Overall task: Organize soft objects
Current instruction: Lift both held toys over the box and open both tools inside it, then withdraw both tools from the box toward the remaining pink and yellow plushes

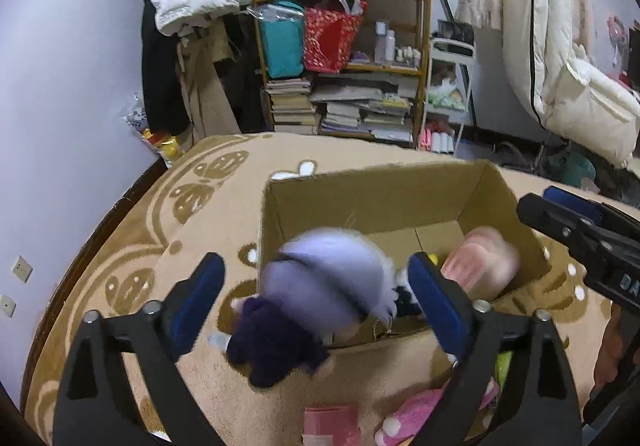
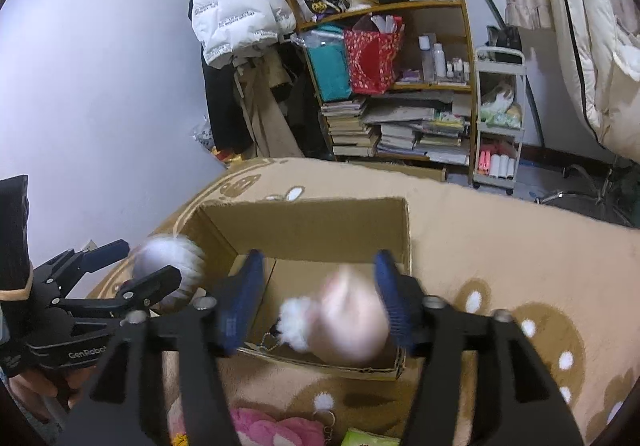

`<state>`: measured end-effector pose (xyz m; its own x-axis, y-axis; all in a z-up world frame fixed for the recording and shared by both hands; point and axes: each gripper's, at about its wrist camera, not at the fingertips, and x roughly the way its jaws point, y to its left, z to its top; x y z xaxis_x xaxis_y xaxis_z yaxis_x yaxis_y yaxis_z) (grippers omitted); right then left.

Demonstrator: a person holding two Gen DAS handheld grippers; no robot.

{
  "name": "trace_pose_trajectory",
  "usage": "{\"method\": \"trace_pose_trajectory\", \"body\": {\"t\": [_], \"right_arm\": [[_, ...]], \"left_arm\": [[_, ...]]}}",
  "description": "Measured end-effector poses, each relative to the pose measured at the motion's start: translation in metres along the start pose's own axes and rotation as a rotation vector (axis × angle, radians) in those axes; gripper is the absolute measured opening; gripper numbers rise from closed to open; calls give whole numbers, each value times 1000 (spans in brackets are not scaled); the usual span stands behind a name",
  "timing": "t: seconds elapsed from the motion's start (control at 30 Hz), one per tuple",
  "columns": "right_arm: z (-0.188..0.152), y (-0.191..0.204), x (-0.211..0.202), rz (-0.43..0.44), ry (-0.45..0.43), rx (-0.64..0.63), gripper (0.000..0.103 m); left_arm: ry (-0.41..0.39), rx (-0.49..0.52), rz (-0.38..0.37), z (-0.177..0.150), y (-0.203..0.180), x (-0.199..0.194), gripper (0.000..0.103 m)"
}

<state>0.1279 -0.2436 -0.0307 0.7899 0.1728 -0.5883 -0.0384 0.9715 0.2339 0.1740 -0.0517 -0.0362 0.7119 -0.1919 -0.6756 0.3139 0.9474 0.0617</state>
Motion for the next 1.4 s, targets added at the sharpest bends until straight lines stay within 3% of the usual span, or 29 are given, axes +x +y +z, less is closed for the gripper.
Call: {"method": "trace_pose_trajectory", "body": {"t": [0.1, 0.23, 0.67, 0.8, 1.03, 1.27, 1.33, 1.4], "right_arm": [[4, 3, -7, 3, -8, -18, 79], [7, 6, -22, -2, -34, -14, 103], [-15, 14, -55, 0, 7, 29, 103], [-30, 16, -63, 2, 27, 57, 103], [-55, 16, -63, -30, 100, 131, 103], [-75, 28, -61, -63, 141, 119, 103], [-80, 32, -58, -68, 161, 111, 95], [-88, 36, -53, -74, 189, 101, 94]], "left_arm": [[1, -15, 4, 0, 4, -7, 100], [49, -55, 0, -2, 15, -14, 100], [95, -94, 23, -23, 33, -65, 101], [173, -86, -5, -31, 36, -63, 101], [221, -108, 0, -47, 42, -68, 101], [310, -100, 25, -75, 44, -61, 101], [340, -131, 6, -82, 48, -53, 101], [373, -168, -33, -88, 52, -44, 101]]}}
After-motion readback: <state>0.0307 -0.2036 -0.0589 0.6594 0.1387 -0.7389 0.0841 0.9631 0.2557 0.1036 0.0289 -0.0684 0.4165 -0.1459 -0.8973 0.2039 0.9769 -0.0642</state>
